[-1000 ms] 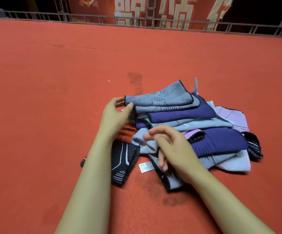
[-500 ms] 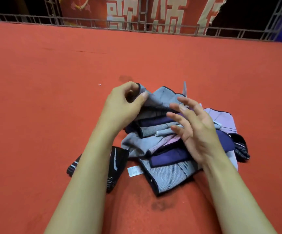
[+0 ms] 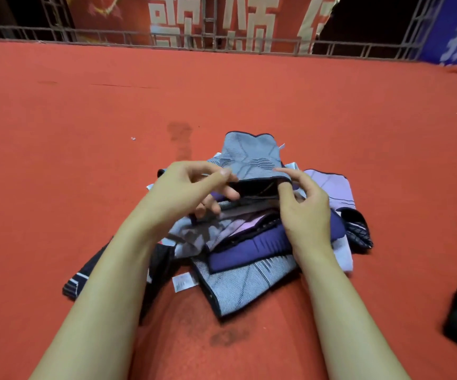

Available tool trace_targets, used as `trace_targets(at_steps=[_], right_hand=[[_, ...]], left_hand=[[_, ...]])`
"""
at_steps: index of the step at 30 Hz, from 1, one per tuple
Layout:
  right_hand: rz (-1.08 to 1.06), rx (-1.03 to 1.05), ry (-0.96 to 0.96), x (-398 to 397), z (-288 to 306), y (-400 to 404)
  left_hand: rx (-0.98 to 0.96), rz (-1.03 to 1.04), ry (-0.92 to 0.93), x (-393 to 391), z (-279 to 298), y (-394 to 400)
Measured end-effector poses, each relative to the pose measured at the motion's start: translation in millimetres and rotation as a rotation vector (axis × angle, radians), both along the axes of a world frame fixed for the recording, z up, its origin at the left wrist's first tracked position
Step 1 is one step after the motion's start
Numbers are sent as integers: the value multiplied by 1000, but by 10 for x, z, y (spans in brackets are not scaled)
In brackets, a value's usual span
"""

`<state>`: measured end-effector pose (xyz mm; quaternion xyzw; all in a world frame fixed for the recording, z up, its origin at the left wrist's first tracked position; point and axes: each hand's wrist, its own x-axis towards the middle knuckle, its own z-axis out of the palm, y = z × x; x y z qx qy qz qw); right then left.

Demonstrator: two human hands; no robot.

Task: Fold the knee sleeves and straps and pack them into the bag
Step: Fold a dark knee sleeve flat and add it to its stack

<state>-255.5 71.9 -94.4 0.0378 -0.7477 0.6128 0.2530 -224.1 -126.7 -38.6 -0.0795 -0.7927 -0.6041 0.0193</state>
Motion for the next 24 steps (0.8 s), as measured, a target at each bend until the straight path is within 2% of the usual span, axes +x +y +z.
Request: trace_targets(at_steps=[2, 4, 6, 8, 11, 15, 20, 24], right_hand=[[-10, -3, -10, -22, -20, -6], [-12, 16, -16, -15, -18, -34], [20, 37, -45, 4, -21, -38], [62, 31, -76, -8, -52, 2], [172, 48, -114, -21, -86, 70], [306, 179, -109, -9, -69, 86], [432, -22, -130, 29, -39, 105], [608, -169, -180, 20, -33, 115]], left_hand=[[-29, 111, 67, -53, -82, 42], [-27, 88, 63, -88, -178, 126], [-107, 68, 108, -127, -295, 178], [-93, 138, 174, -190, -431, 214], [149, 249, 128, -193, -532, 254], [724, -71, -184, -185, -488, 173], [978, -188, -319, -110, -477, 183], [967, -233, -369, -84, -454, 211]])
